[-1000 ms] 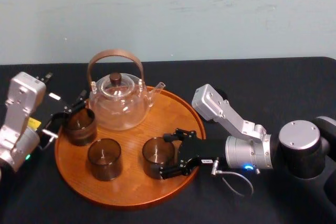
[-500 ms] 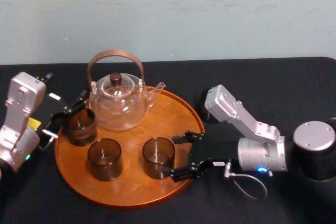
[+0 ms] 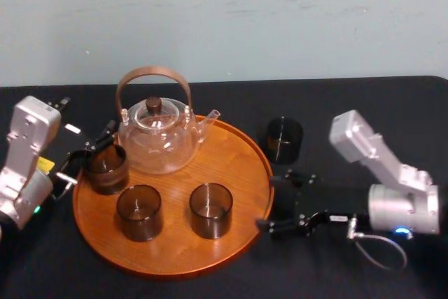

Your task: Pick up the glass from the table and place it on the tray.

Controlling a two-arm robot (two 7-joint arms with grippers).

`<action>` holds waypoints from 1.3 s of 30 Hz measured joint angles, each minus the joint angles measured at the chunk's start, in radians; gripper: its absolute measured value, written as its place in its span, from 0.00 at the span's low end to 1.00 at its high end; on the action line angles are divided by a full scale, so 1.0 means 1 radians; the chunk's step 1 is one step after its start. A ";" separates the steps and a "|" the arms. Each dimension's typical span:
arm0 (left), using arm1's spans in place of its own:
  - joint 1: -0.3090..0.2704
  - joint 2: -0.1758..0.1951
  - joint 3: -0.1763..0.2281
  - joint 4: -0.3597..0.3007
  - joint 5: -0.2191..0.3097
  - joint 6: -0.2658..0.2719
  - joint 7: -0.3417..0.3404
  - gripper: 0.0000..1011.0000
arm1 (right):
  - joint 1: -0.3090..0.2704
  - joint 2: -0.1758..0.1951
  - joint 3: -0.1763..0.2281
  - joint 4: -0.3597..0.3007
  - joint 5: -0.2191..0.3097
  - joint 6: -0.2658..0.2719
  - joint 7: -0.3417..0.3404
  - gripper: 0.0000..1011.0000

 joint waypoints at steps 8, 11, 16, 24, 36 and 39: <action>0.000 0.000 0.000 0.000 0.000 0.000 0.000 0.99 | -0.073 0.028 0.103 -0.040 0.061 -0.039 -0.091 0.99; 0.000 0.000 0.000 0.000 0.000 0.000 0.000 0.99 | -0.089 0.025 0.128 -0.046 0.069 -0.035 -0.127 0.99; 0.000 0.000 0.000 0.000 0.000 0.000 0.000 0.99 | -0.110 0.005 0.170 -0.049 0.073 0.017 -0.217 0.99; 0.000 0.000 0.000 0.000 0.000 0.000 0.000 0.99 | -0.103 -0.041 0.208 -0.025 0.068 0.137 -0.321 0.99; 0.000 0.000 0.000 0.000 0.000 0.000 0.000 0.99 | -0.042 -0.103 0.202 0.040 0.022 0.223 -0.352 0.99; 0.000 0.000 0.000 0.000 0.000 0.000 0.000 0.99 | -0.018 -0.123 0.190 0.068 0.003 0.232 -0.348 0.99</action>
